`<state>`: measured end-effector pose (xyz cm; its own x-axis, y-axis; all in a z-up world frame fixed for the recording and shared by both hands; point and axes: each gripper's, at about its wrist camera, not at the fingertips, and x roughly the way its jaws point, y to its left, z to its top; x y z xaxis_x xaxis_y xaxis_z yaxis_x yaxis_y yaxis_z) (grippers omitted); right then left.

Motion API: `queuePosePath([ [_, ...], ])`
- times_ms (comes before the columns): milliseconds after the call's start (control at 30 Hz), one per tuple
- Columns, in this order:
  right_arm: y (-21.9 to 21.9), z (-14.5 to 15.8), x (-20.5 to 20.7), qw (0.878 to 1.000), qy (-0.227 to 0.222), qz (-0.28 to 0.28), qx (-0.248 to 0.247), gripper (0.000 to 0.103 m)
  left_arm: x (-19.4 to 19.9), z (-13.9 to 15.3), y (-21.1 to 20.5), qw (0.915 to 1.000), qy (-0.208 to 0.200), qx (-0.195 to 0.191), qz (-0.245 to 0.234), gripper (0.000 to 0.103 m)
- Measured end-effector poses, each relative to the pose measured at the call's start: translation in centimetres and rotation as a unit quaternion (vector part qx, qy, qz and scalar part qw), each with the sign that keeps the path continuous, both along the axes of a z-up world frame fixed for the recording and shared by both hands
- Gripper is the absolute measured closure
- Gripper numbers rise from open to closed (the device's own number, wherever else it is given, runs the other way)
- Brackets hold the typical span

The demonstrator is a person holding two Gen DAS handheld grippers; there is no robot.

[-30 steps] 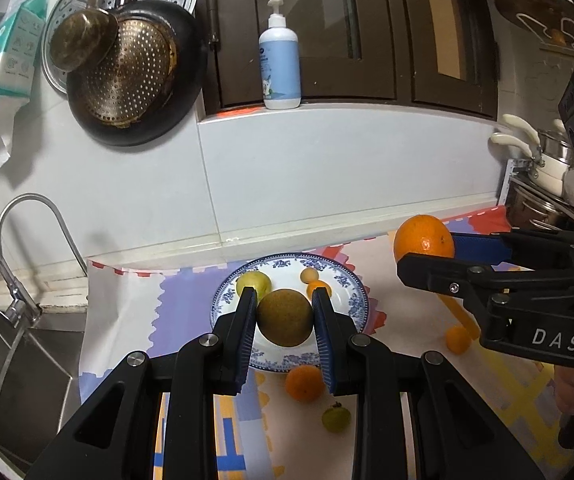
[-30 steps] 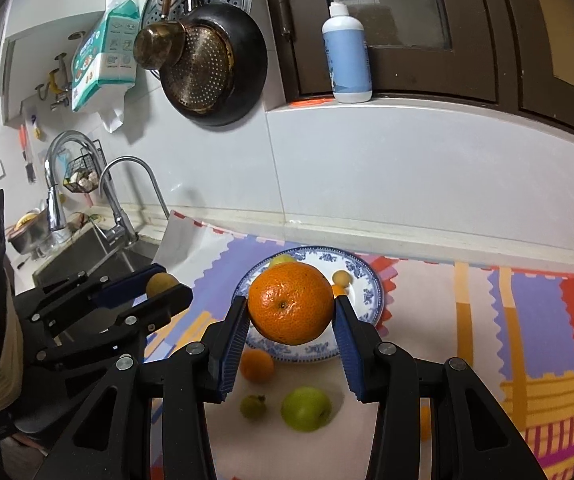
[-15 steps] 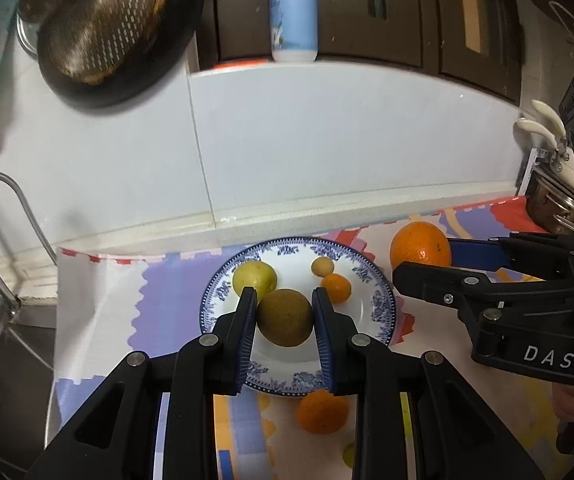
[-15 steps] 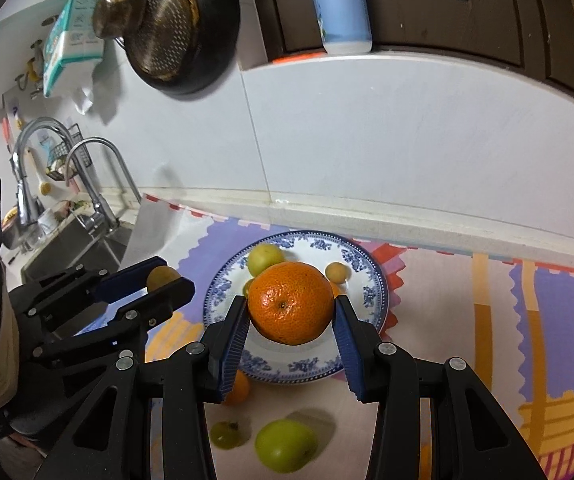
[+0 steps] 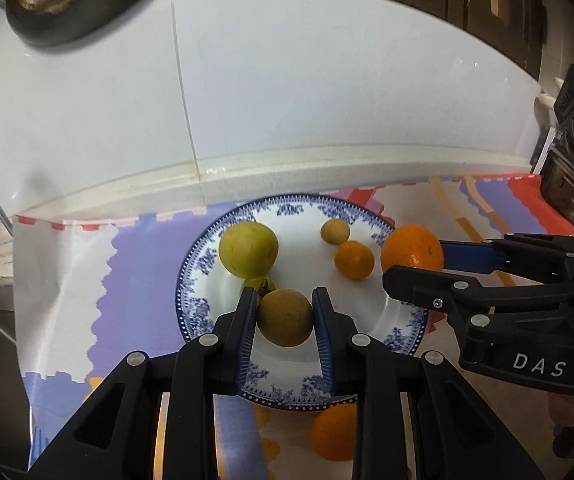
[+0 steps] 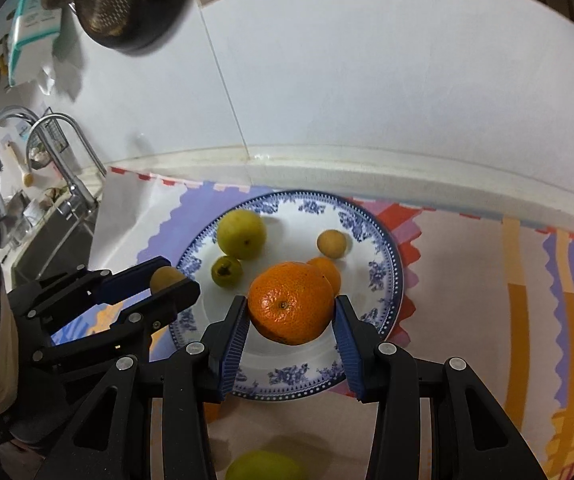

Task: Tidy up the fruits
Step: 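Carry the small yellow fruit and the orange over the plate with both tools, then lower both fruits onto the plate and open both tools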

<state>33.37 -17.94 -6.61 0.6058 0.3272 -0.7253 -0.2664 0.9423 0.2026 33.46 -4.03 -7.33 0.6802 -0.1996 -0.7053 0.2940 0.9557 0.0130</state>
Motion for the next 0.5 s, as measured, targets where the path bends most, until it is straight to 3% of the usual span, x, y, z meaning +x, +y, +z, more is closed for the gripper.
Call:
queuePosePath([
  [500, -0.4, -3.2, 2.1, 0.999, 0.052, -0.008, 0.002, 0.059, 1.8, -2.6, -0.8, 0.9993, 0.034, 0.008, -0.015, 0.075],
])
